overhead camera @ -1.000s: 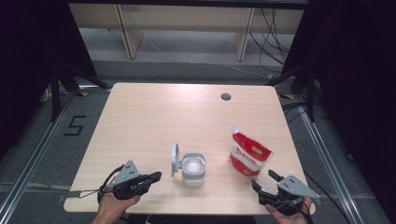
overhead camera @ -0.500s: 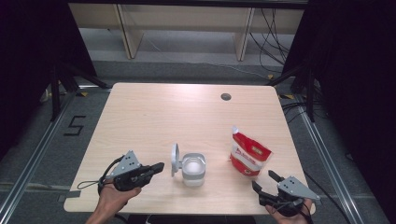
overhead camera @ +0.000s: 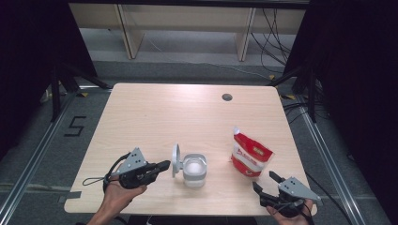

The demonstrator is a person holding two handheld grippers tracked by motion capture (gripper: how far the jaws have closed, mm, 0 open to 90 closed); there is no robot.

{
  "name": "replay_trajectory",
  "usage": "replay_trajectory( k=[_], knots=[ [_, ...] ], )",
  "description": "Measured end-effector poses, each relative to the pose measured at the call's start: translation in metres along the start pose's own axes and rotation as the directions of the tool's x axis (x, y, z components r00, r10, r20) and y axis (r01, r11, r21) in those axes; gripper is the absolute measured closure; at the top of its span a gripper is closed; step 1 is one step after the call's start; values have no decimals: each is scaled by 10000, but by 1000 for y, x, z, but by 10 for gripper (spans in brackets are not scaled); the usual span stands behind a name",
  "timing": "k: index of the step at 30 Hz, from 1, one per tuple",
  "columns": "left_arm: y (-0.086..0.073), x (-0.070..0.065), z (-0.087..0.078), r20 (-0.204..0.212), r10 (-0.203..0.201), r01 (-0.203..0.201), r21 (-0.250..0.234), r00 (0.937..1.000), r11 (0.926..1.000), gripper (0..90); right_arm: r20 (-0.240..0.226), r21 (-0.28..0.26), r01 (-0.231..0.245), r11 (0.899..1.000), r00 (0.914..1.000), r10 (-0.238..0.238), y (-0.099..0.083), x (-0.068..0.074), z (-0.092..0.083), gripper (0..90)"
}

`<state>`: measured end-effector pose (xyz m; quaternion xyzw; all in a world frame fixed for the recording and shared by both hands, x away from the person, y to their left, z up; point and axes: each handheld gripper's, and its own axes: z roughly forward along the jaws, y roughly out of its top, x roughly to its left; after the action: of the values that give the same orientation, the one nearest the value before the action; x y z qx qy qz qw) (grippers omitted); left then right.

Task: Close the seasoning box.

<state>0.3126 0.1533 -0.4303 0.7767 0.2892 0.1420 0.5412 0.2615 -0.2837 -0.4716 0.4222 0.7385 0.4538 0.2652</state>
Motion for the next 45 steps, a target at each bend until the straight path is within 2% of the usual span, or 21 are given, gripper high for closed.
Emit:
replay_trajectory(
  k=[9,17,21,22,27,28,32,33,34,36,42,43,45],
  knots=[
    [1,-1,1,-63,20,-20,86,10000,10000,895,-25,11,15,10000,10000,-15,0,0,0,296],
    [2,-2,5,94,208,-209,130,9997,9997,895,-47,-17,6,10000,10000,-6,0,0,0,299],
    [2,-4,7,102,-26,25,115,9999,9999,895,-53,-37,-20,10000,10000,20,0,1,0,302],
    [3,-5,7,48,129,-129,159,9999,9998,895,0,-48,51,10000,10000,-51,0,0,0,302],
    [3,-5,7,69,156,-157,170,9999,9997,895,-44,-22,5,10000,10000,-5,1,1,0,303],
    [3,-5,8,80,280,-282,210,9996,9994,895,-13,-53,91,9999,10000,-91,0,1,0,303],
    [3,-8,10,131,84,-87,157,9999,9998,895,59,-45,30,10000,10000,-29,0,1,0,303],
    [3,-7,10,145,269,-272,177,9995,9995,895,118,-73,81,9999,9999,-80,0,1,0,303],
    [4,-8,10,95,282,-284,257,9996,9993,895,108,91,-402,9991,9991,401,0,4,-2,304],
    [4,-9,12,94,321,-323,252,9994,9992,895,-25,4,117,9999,9999,-117,0,1,1,304],
    [8,-14,18,208,456,-463,334,9987,9984,895,-26,-6,113,9999,9999,-113,0,1,1,305],
    [8,-14,20,240,598,-606,348,9979,9976,895,-24,-12,102,9999,9999,-102,0,1,1,305],
    [10,-17,23,280,550,-560,359,9981,9978,895,-30,-24,87,10000,10000,-88,0,1,1,305]
  ],
)
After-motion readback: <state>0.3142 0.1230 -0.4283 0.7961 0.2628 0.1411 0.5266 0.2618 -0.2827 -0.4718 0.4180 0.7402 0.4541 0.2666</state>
